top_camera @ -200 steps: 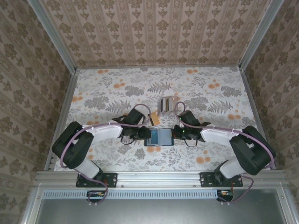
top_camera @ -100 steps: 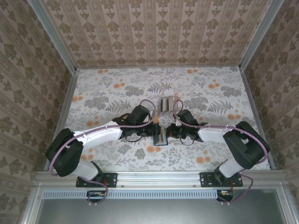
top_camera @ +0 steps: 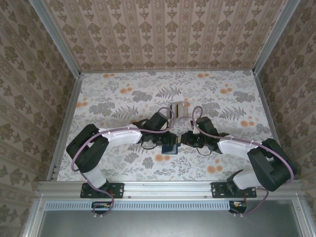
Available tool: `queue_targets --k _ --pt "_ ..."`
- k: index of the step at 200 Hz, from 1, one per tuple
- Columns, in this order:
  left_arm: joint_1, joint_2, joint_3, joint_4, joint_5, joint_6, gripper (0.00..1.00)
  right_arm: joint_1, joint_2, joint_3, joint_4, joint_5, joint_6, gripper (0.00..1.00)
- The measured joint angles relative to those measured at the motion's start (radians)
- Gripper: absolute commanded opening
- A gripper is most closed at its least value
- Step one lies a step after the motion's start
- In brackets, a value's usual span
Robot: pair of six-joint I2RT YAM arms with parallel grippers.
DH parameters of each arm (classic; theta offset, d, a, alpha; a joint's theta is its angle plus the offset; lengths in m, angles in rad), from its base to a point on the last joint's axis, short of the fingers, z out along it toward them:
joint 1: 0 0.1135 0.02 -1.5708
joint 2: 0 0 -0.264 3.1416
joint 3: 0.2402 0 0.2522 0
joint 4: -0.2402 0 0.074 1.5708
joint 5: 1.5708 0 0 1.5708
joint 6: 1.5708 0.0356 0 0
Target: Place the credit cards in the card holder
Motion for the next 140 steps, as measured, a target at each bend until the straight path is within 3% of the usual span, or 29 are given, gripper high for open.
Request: queue_targets --k 26,40,82,140 --pt "0.0 0.0 0.0 0.0 0.0 0.003 0.36 -0.016 -0.015 0.0 -0.006 -0.007 -0.007 0.22" --pt "0.0 0.0 0.0 0.001 0.0 0.003 0.36 -0.02 -0.015 0.0 -0.008 -0.011 -0.008 0.13" --pt "0.0 0.001 0.0 0.002 0.0 0.003 0.36 -0.022 -0.014 0.0 -0.007 -0.031 -0.016 0.01" --pt "0.0 0.001 -0.002 0.002 0.0 0.001 0.39 -0.022 -0.011 0.0 -0.007 -0.04 -0.013 0.0"
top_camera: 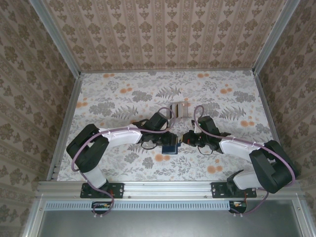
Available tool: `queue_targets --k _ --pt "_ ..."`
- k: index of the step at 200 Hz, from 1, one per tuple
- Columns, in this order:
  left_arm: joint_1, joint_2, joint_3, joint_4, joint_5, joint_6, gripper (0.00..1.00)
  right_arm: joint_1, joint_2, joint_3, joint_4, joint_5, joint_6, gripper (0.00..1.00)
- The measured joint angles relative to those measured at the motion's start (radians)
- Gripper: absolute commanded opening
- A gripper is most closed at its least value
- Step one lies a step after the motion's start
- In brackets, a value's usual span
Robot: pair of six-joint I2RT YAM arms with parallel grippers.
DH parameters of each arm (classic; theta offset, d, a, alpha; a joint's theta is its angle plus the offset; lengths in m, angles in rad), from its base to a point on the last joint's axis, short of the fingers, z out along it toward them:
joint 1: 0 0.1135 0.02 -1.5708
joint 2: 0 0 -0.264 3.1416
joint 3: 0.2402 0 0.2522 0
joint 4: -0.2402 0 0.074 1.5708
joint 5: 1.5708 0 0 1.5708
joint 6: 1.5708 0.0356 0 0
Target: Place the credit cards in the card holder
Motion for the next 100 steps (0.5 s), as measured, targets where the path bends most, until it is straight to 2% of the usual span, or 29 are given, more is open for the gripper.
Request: queue_targets --k 32,63,85,100 --pt "-0.01 -0.006 0.0 -0.019 -0.034 -0.01 0.38 0.0 0.0 0.0 0.0 0.0 0.017 0.0" --pt "-0.035 -0.035 0.001 -0.08 -0.089 -0.011 0.31 0.0 0.0 0.0 0.0 0.0 0.033 0.0" --pt "-0.04 -0.067 0.001 -0.113 -0.126 -0.005 0.2 0.0 -0.003 0.0 -0.001 -0.001 0.033 0.0" --pt "-0.04 -0.072 0.001 -0.124 -0.14 0.002 0.18 0.0 -0.009 0.0 -0.001 -0.005 0.034 0.0"
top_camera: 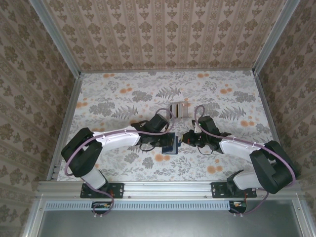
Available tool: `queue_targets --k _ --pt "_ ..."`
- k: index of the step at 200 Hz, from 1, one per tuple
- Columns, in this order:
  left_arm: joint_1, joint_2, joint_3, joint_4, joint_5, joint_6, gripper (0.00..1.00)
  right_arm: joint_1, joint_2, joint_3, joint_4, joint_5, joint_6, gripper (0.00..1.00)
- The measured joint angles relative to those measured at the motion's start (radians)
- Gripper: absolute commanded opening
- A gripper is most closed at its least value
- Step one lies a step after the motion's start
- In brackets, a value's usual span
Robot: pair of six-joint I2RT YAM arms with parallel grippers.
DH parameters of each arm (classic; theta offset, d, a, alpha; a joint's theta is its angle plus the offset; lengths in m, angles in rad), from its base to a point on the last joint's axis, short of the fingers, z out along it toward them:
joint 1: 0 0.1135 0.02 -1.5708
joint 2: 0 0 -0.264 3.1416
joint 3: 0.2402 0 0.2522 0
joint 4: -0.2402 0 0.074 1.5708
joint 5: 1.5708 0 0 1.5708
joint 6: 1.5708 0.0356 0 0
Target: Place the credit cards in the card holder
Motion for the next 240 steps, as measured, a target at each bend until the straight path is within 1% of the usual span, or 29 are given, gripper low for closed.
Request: queue_targets --k 27,52,72,86,101,109,153,240 --pt "0.0 0.033 0.0 0.007 0.006 0.0 0.19 0.003 -0.004 0.005 -0.001 -0.01 0.003 0.0" --pt "-0.002 0.073 0.0 0.026 0.018 0.0 0.25 0.013 -0.004 0.016 -0.011 -0.011 0.004 0.0" --pt "-0.002 0.08 0.0 0.044 0.029 0.0 0.25 0.029 -0.002 0.026 -0.022 -0.011 0.004 0.0" --pt "-0.001 0.085 0.0 0.055 0.036 -0.001 0.2 0.042 0.008 0.041 -0.026 -0.01 0.006 0.0" --pt "0.0 0.09 -0.003 0.07 0.044 -0.002 0.05 0.06 0.034 0.063 -0.026 -0.01 0.007 0.0" --pt "0.001 0.09 -0.01 0.084 0.05 -0.008 0.0 0.07 0.056 0.076 -0.025 -0.008 0.007 0.0" --pt "0.019 0.072 -0.063 0.153 0.08 -0.027 0.0 0.097 0.161 0.126 -0.025 0.008 0.006 0.0" --pt "0.054 0.018 -0.132 0.183 0.099 -0.05 0.0 0.104 0.195 0.151 -0.037 0.013 0.003 0.0"
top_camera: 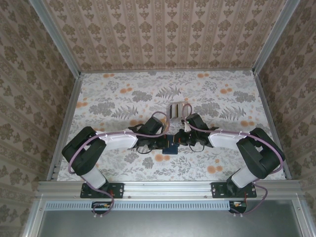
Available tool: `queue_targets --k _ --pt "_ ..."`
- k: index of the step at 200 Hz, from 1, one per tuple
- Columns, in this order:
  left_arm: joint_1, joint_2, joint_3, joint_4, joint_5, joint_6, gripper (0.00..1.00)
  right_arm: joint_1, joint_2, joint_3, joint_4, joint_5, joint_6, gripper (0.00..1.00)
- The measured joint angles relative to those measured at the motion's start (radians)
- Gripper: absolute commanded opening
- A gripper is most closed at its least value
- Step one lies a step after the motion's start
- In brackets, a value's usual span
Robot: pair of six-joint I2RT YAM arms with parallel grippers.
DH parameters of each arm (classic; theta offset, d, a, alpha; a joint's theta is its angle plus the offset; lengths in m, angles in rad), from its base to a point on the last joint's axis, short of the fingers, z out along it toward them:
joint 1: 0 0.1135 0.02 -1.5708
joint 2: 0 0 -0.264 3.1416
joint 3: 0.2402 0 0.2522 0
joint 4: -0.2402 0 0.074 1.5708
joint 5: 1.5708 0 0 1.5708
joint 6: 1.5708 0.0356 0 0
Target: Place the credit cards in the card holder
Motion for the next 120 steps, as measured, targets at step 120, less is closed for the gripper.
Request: queue_targets --k 120 --pt "0.005 0.001 -0.013 0.023 0.0 -0.003 0.02 0.002 0.014 0.012 -0.008 -0.043 -0.005 0.0"
